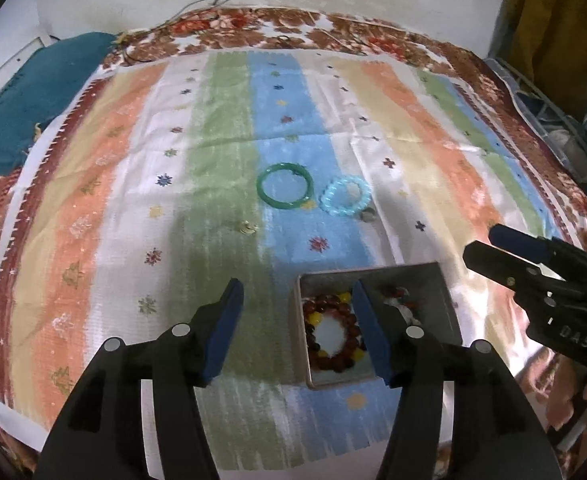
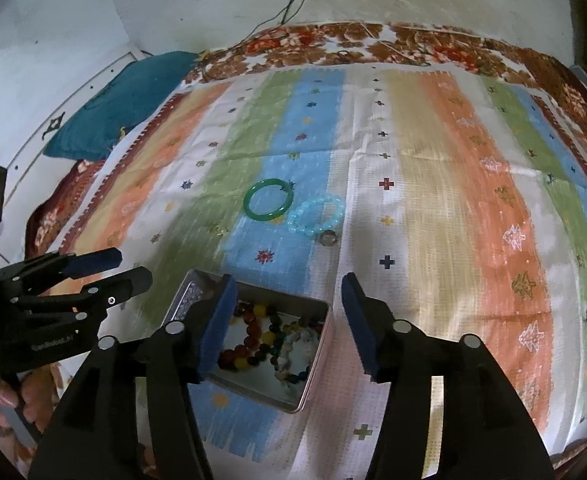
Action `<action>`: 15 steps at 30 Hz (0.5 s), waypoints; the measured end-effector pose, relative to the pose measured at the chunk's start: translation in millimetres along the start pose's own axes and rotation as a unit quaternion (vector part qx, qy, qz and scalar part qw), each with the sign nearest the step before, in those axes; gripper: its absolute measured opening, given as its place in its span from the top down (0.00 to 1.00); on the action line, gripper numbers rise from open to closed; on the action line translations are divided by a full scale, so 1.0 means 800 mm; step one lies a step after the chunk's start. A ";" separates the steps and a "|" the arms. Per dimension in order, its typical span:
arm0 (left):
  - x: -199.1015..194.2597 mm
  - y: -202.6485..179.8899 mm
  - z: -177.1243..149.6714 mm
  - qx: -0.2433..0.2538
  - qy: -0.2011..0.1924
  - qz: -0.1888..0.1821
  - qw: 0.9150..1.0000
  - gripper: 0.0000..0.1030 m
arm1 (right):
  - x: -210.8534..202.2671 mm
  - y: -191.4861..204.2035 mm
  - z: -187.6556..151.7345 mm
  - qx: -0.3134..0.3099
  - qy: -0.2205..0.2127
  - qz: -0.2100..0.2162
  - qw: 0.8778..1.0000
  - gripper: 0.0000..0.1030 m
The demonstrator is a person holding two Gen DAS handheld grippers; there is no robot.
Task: Organize jewelry
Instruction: 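Move both open tools forward toward the green bangle and light-blue bracelet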
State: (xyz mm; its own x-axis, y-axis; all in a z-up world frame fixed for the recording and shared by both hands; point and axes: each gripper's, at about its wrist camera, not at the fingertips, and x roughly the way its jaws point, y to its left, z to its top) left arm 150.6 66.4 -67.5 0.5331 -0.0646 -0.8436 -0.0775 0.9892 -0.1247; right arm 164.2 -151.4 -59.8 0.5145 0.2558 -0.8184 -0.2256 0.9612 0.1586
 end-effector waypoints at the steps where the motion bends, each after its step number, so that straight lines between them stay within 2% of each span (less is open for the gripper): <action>1: 0.002 0.001 0.002 -0.004 0.001 0.003 1.000 0.45 | 0.001 -0.001 0.001 0.003 0.000 0.001 1.000 0.44; 5: 0.008 0.007 0.006 -0.007 -0.001 0.023 1.000 0.42 | 0.004 -0.005 0.007 0.009 -0.002 -0.007 1.000 0.37; 15: 0.027 0.029 0.023 -0.033 -0.002 0.030 0.999 0.39 | 0.029 -0.010 0.025 0.006 0.011 -0.025 1.000 0.37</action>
State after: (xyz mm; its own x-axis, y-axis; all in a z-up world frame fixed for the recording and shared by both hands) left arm 175.6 90.0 -79.0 0.5285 -0.0055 -0.8489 -0.1652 0.9802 -0.1092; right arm 194.3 -151.3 -69.3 0.5073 0.2052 -0.8370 -0.1905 0.9739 0.1233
